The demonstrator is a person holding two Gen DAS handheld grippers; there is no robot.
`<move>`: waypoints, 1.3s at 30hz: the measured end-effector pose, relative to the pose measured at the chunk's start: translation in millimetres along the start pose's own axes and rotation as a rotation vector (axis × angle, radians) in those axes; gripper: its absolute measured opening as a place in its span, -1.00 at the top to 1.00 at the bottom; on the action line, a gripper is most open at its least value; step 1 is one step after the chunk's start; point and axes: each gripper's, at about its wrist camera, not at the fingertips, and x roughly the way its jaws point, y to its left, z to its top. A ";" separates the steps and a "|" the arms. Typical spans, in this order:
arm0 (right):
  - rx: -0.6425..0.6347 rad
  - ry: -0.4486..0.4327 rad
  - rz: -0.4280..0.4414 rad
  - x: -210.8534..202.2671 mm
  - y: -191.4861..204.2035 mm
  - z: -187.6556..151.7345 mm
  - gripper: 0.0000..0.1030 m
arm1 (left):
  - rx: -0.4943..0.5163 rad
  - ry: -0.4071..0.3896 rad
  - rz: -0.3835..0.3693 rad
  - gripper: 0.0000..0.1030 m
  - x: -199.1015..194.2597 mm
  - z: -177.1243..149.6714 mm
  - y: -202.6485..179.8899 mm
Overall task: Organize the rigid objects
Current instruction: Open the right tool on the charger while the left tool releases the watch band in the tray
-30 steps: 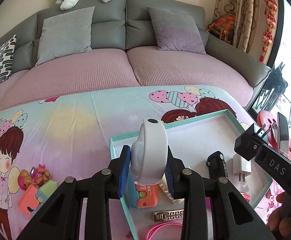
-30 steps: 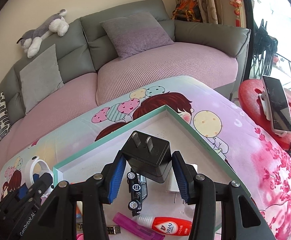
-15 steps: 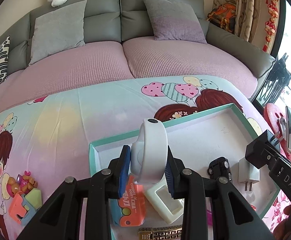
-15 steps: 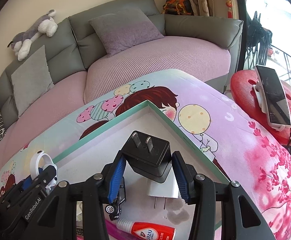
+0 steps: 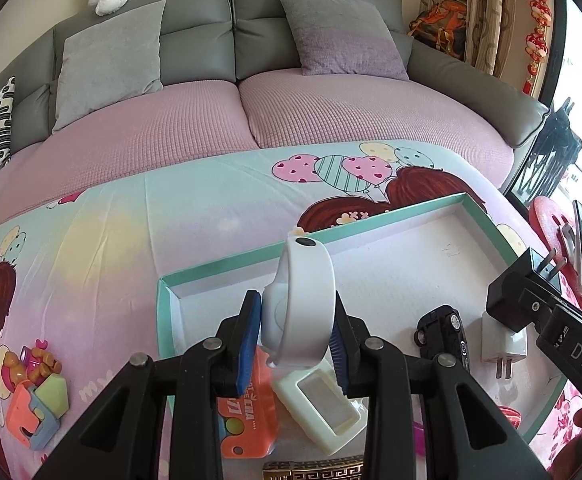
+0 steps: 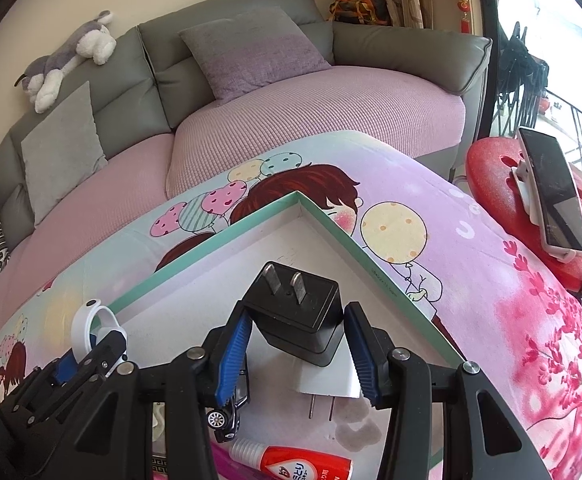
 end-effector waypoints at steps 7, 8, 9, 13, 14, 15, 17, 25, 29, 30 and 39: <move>-0.013 0.000 -0.001 0.2 2.3 -0.6 0.02 | -0.003 0.006 -0.002 0.35 2.3 -1.6 0.1; -0.017 -0.001 -0.003 0.2 2.9 -0.8 0.02 | -0.003 0.008 -0.003 0.35 2.8 -1.7 0.1; -0.020 -0.001 -0.004 0.1 3.5 -0.9 0.02 | -0.004 0.011 -0.004 0.34 3.5 -2.0 0.1; -0.034 0.000 0.003 0.3 7.3 -1.2 0.02 | -0.004 0.019 -0.004 0.34 5.6 -2.4 -0.1; -0.037 0.000 0.004 0.3 8.2 -1.3 0.02 | -0.004 0.018 -0.004 0.34 5.3 -2.5 0.2; -0.038 0.001 0.005 0.5 8.7 -1.3 0.02 | -0.005 0.019 -0.004 0.35 5.1 -2.4 0.2; -0.042 0.001 0.004 1.0 9.4 -1.5 0.02 | -0.007 0.017 -0.003 0.34 4.6 -2.1 0.2; -0.058 0.000 0.002 1.4 11.9 -2.1 0.01 | -0.030 0.013 0.005 -0.03 -3.3 -0.1 6.2; -0.064 0.002 0.006 1.4 13.9 -2.3 0.01 | -0.059 0.004 0.032 -0.22 -9.3 1.7 15.1; -0.067 0.002 0.004 1.5 14.5 -2.4 0.01 | -0.070 0.005 0.042 -0.26 -10.4 2.0 18.0; -0.077 0.005 0.009 1.9 17.4 -3.5 -0.42 | -0.144 -0.006 0.139 -0.65 -17.3 2.0 42.8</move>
